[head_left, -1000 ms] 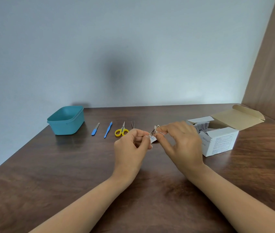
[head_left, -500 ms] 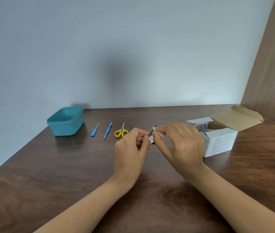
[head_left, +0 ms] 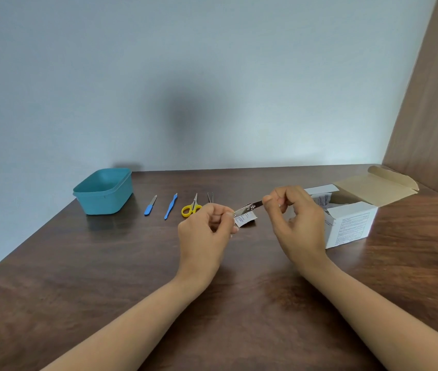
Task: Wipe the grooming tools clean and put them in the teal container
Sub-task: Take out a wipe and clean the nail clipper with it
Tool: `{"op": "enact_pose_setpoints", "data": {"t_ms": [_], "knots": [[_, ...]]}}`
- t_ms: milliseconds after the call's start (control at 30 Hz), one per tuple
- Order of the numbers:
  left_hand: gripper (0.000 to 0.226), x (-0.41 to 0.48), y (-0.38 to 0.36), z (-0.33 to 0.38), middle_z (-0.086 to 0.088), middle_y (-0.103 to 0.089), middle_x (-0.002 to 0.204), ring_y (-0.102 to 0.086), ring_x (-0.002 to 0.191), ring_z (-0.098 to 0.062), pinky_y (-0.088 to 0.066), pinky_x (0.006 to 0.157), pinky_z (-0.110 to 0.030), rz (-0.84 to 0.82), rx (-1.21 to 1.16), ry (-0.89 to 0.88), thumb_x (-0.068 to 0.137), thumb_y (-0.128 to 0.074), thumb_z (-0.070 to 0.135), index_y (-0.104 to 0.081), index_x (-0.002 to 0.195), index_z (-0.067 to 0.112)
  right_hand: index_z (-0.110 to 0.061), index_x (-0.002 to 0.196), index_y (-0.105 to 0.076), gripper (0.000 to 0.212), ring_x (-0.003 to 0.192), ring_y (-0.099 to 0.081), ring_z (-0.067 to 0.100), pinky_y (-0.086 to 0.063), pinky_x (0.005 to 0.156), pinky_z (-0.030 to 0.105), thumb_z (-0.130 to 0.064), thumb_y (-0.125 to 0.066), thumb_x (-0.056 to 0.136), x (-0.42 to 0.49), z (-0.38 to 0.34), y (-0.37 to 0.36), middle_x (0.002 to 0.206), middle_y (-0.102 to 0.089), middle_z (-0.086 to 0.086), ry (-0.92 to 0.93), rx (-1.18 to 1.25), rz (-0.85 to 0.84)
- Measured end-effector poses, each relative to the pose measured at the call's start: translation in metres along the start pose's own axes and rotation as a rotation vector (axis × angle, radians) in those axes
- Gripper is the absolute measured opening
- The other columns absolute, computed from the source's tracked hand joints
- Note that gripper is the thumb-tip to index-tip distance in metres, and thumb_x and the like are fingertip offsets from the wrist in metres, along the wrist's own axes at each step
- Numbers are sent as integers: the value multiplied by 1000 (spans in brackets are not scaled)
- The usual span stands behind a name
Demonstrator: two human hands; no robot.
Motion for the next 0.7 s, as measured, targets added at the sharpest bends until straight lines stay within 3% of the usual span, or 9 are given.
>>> {"op": "enact_pose_setpoints", "data": {"t_ms": [167, 333, 533, 700], "knots": [[18, -3, -2, -4, 9, -69, 58, -71, 63, -10, -58, 63, -24, 47, -94, 115, 87, -62, 8, -67, 75, 19, -16, 70, -56, 18, 60, -48, 11, -30, 67, 32, -22, -61, 86, -8, -27, -3, 67, -53, -12, 324, -355, 47], [12, -8, -7, -4, 3, -69, 58, -68, 58, -6, -53, 56, -17, 45, -252, 199, 87, -62, 2, -69, 80, 10, -13, 61, -56, 26, 51, -50, 20, -33, 59, 37, -16, -65, 85, -15, -42, -10, 57, -51, -3, 564, -478, 66], [10, -9, -13, -8, 2, -69, 61, -66, 57, -3, -52, 55, -16, -34, -411, 293, 90, -60, 0, -69, 86, 4, -16, 67, -62, 21, 58, -55, 19, -32, 62, 36, -20, -69, 86, -14, -37, -14, 64, -58, -4, 603, -425, -28], [6, -11, -16, -12, -3, -72, 68, -68, 63, -5, -52, 55, -15, -102, -517, 391, 89, -63, 2, -69, 90, 4, -21, 79, -71, 5, 69, -57, 13, -30, 67, 30, -19, -70, 83, -13, -28, -17, 72, -61, -7, 503, -352, -110]]}}
Point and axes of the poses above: each hand's wrist, its own x-axis towards the middle knuckle, its own y-axis out of the back of the hand, z = x × y, the point moved 5 cm from there along x, towards the middle knuckle
